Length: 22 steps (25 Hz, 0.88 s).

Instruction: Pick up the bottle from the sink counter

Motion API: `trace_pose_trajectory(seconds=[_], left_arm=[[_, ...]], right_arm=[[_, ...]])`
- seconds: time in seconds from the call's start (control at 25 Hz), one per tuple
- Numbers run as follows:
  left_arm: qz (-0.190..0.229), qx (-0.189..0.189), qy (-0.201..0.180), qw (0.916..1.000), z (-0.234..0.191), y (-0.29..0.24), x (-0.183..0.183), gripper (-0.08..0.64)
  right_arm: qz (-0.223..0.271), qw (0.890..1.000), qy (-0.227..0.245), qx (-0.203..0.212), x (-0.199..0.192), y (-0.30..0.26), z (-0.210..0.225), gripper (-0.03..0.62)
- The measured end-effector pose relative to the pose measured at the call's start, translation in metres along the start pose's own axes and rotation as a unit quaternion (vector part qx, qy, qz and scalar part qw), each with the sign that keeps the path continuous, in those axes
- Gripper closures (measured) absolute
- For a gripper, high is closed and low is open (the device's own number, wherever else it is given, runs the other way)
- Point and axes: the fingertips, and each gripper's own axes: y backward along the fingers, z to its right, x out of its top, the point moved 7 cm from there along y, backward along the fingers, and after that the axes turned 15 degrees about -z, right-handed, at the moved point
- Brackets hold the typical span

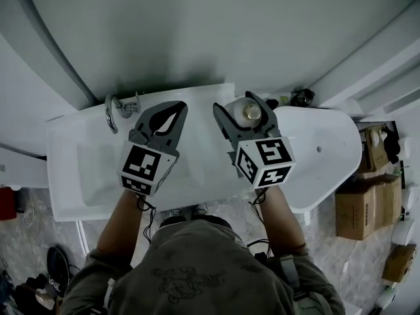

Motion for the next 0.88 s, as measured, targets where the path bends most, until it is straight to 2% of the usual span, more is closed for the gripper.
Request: trace_pose_trajectory(seconds=[0.36,0.88], left_arm=[[0.031,0.004,-0.017,0.9994,0.008,0.036,0.017,0.541],[0.016,-0.018,-0.009,0.9997,0.036,0.061,0.0,0.541]], right_arm=[[0.026,0.999,0.019,0.009,0.012,0.049,-0.019,0.268],[0.006,0.999,0.034,0.027,-0.017,0.076,-0.035,0.268]])
